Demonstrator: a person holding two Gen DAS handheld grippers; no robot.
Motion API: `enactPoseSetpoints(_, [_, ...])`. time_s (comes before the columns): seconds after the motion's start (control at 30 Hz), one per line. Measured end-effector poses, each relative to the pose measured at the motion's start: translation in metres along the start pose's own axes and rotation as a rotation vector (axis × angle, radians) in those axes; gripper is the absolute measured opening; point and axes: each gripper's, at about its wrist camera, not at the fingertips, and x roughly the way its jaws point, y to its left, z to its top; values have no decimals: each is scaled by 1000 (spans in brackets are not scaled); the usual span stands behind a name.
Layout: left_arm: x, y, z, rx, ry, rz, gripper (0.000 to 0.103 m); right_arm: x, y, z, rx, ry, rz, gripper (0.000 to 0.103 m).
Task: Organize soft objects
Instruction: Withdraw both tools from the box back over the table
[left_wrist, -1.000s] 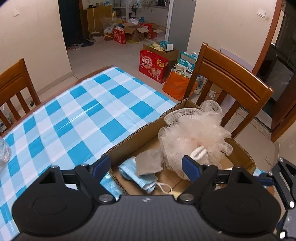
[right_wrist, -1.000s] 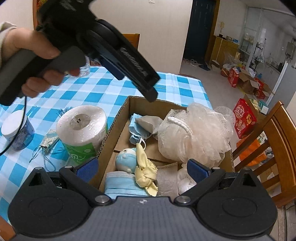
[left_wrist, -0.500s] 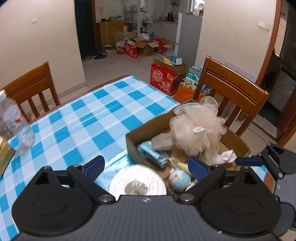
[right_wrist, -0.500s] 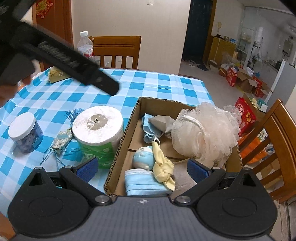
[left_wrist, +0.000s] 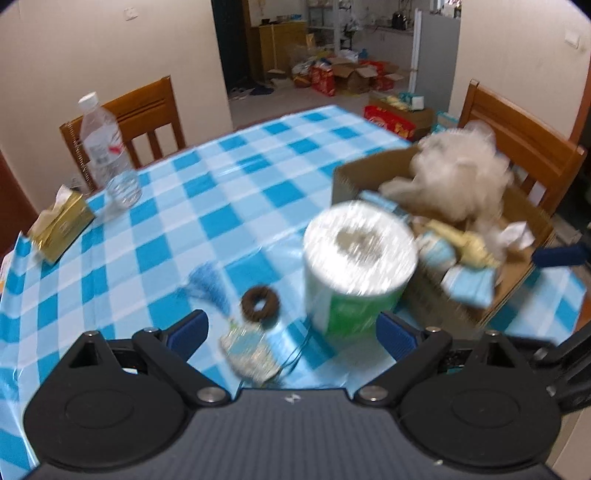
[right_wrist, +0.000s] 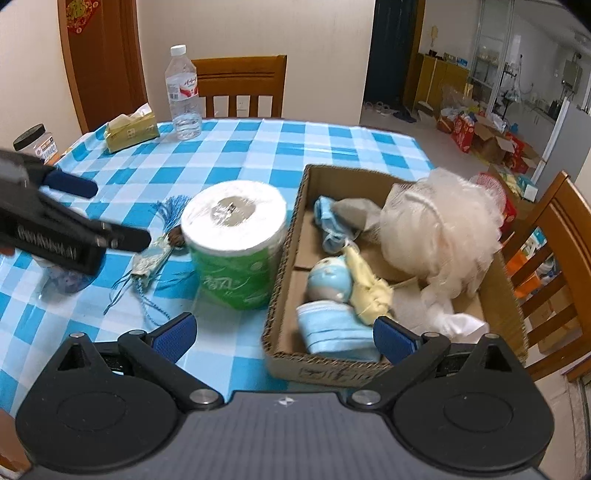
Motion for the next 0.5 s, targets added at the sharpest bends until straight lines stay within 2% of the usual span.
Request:
enactPoseSetpoints(0.17, [14,5,-22,-18,29,18,97,5,8,-5,8,30,7,103])
enactPoseSetpoints(0.37, [33,9,-32,-63,45,25,95,6,12,-10,-2,47,13,103])
enactPoseSetpoints(0.43, [39,12,-32,-77,51,23,91,6,14,-10,-9,47,12,103])
enactPoseSetpoints(0.5, [46,14,-32,-89,58,32,81,7,16,-10,-19,45,12,103])
